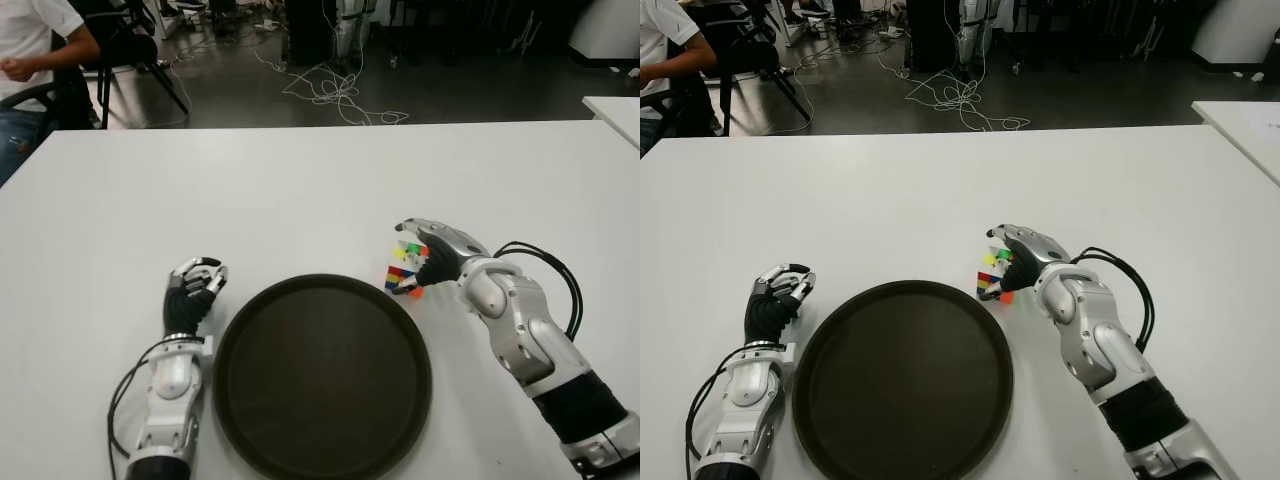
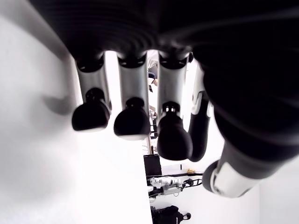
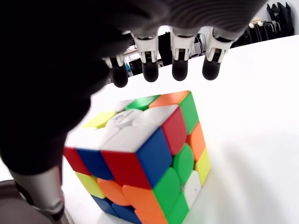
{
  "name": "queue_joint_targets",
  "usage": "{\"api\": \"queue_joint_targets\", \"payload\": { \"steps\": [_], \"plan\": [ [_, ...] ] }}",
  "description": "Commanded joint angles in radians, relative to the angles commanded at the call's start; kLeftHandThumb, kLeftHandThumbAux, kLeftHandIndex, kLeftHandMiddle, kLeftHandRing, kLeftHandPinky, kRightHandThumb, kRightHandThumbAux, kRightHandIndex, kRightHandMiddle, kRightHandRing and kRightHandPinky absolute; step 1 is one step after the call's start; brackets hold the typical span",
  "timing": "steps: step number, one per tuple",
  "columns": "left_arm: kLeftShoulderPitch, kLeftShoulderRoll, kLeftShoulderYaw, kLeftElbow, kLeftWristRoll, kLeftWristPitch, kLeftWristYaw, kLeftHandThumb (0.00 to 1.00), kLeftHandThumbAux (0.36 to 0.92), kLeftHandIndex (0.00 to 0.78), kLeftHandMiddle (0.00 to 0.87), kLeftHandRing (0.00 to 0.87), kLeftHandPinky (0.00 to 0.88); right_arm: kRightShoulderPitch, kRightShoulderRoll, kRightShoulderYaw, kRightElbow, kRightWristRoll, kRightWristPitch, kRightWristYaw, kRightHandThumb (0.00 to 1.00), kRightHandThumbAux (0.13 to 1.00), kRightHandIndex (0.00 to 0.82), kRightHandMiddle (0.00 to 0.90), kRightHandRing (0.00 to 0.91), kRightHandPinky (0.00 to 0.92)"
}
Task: Pick up the Rubik's Cube and put it in the plate
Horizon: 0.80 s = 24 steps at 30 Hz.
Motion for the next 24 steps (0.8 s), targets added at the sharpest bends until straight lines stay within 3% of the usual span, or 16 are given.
{"api": "queue_joint_targets", "payload": {
  "steps": [13, 24],
  "plan": [
    [-0.002, -0.007, 0.004, 0.004, -0.006, -0.005, 0.004, 0.703, 0.707, 0.443, 0.818, 0.834, 0.815, -0.009, -0.001, -0.005, 0.012, 0.010, -0.021, -0.002, 0.000, 0.718, 0.000, 0.000, 0.000, 0.000],
    [0.012, -0.017, 0.004, -0.028, -0.007, 0.025, 0.012, 0.702, 0.707, 0.443, 0.816, 0.830, 0.807, -0.027, -0.003, -0.003, 0.062, 0.011, -0.061, -0.022, 0.000, 0.722, 0.000, 0.000, 0.000, 0.000]
  ]
}}
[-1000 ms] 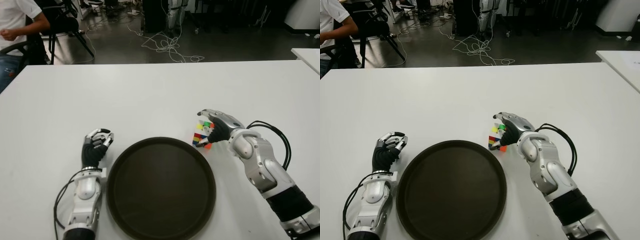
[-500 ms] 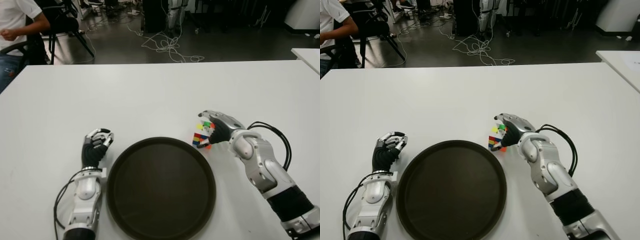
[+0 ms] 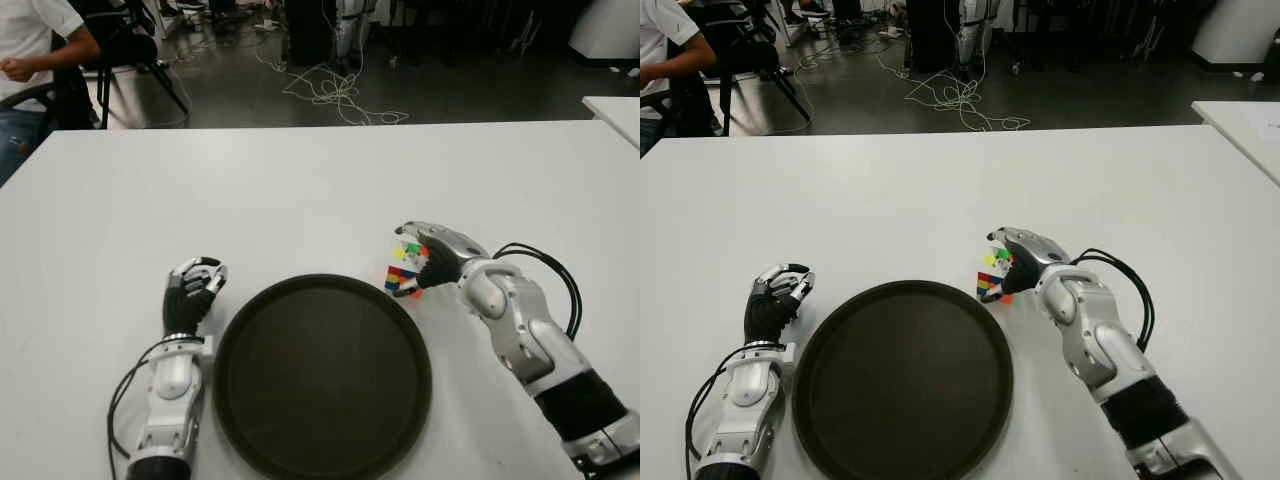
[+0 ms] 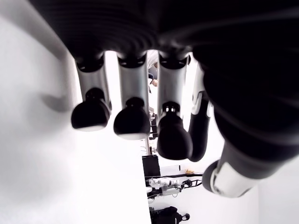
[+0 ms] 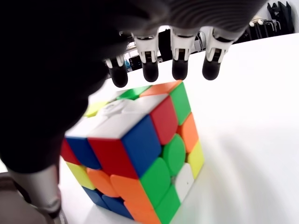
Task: Pick up the Rubik's Cube and put it in the plate
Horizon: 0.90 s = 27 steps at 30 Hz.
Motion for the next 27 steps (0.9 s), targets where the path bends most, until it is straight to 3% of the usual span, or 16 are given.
{"api": "queue_joint_targets", "payload": {
  "steps": [27],
  "plan": [
    [-0.002, 0.003, 0.001, 0.008, -0.005, -0.002, -0.010, 0.704, 0.707, 0.443, 0.813, 0.830, 0.808, -0.018, 0.008, 0.003, 0.057, 0.006, -0.027, -0.006, 0.000, 0.751, 0.000, 0.000, 0.000, 0.000]
  ]
}}
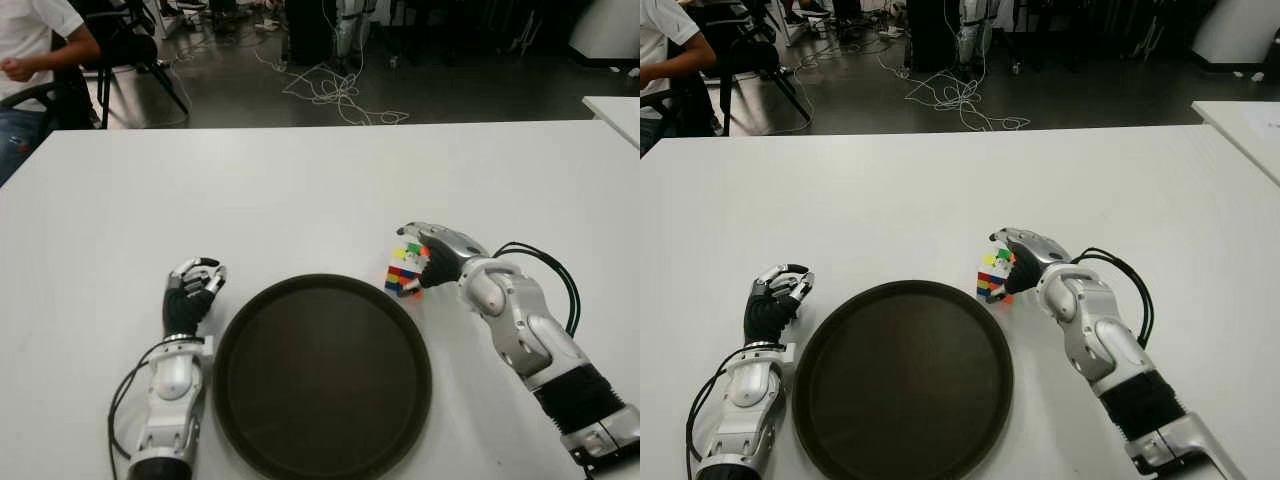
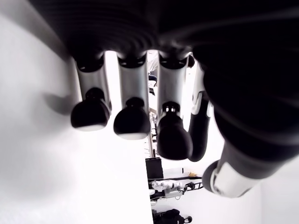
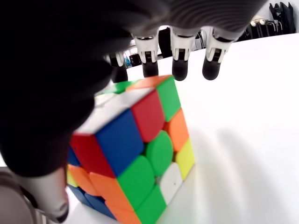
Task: Pick up the Rubik's Cube and put it in the plate
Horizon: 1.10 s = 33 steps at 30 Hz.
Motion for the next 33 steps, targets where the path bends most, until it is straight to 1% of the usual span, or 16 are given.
{"api": "queue_joint_targets", "payload": {
  "steps": [7, 17, 26, 33],
  "plan": [
    [0.002, 0.006, -0.006, -0.005, 0.008, 0.007, -0.003, 0.704, 0.707, 0.443, 0.809, 0.825, 0.802, -0.007, -0.001, 0.003, 0.017, -0.003, -0.018, -0.008, 0.000, 0.767, 0.000, 0.000, 0.000, 0.000],
    [0.003, 0.008, -0.009, -0.003, 0.014, 0.003, 0.001, 0.703, 0.707, 0.443, 0.806, 0.823, 0.801, -0.011, -0.001, 0.005, 0.024, -0.013, -0.022, -0.012, 0.000, 0.776, 0.000, 0.000, 0.000, 0.000],
    [0.006, 0.000, -0.004, -0.018, 0.007, 0.032, 0.007, 0.705, 0.707, 0.443, 0.803, 0.819, 0.796, -0.017, -0.005, 0.012, 0.048, -0.015, -0.046, -0.028, 0.000, 0.778, 0.000, 0.000, 0.000, 0.000],
    [0.003, 0.002, -0.003, -0.015, 0.008, 0.036, 0.007, 0.704, 0.707, 0.442, 0.804, 0.821, 0.798, -0.023, -0.001, 0.014, 0.063, -0.014, -0.052, -0.031, 0.000, 0.768, 0.000, 0.000, 0.000, 0.000]
  ]
}}
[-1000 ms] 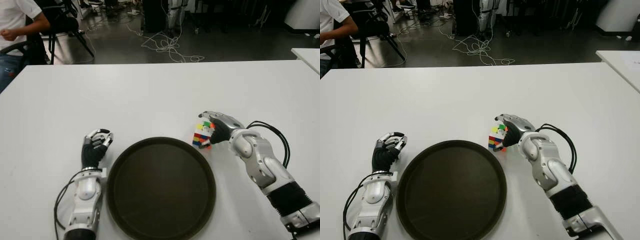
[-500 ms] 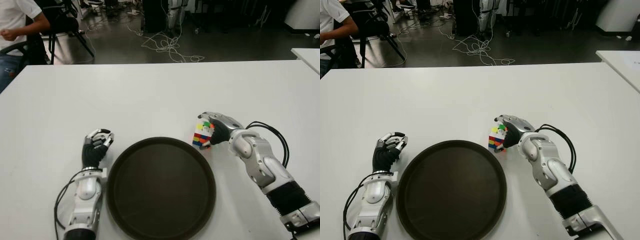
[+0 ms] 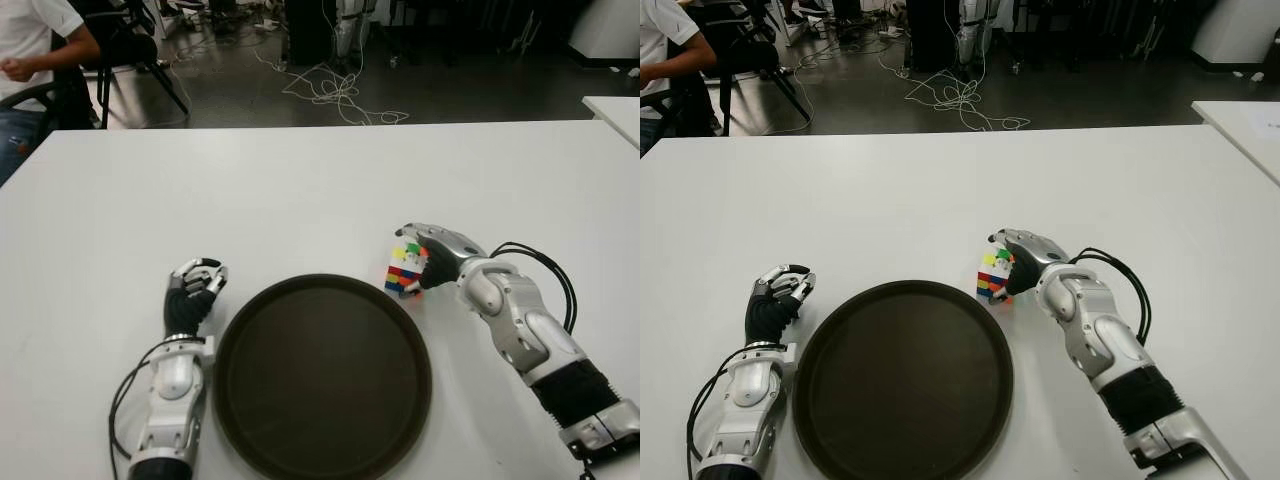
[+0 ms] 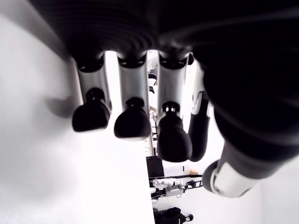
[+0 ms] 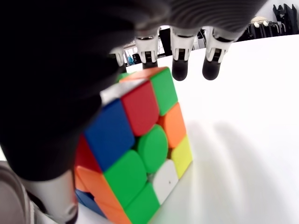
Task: Pick up the Rubik's Cube and put it in the plate
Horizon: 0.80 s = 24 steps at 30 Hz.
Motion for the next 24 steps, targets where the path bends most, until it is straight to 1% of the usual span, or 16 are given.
{"api": "queue_joint_targets", "payload": {
  "steps": [8, 15, 24],
  "plan": [
    [0.001, -0.007, 0.004, -0.005, -0.005, 0.001, 0.004, 0.704, 0.707, 0.443, 0.804, 0.820, 0.805, -0.004, 0.002, -0.001, 0.005, 0.006, -0.003, 0.000, 0.000, 0.773, 0.000, 0.000, 0.000, 0.000],
    [0.000, 0.001, -0.001, 0.001, 0.010, 0.000, 0.006, 0.705, 0.706, 0.443, 0.806, 0.823, 0.803, -0.009, 0.006, 0.000, 0.013, 0.003, 0.002, -0.001, 0.000, 0.770, 0.000, 0.000, 0.000, 0.000],
    [-0.002, 0.001, -0.002, 0.008, 0.006, -0.013, 0.000, 0.704, 0.707, 0.443, 0.807, 0.822, 0.800, -0.017, 0.003, 0.005, 0.029, 0.003, -0.010, -0.007, 0.000, 0.772, 0.000, 0.000, 0.000, 0.000]
  ]
}}
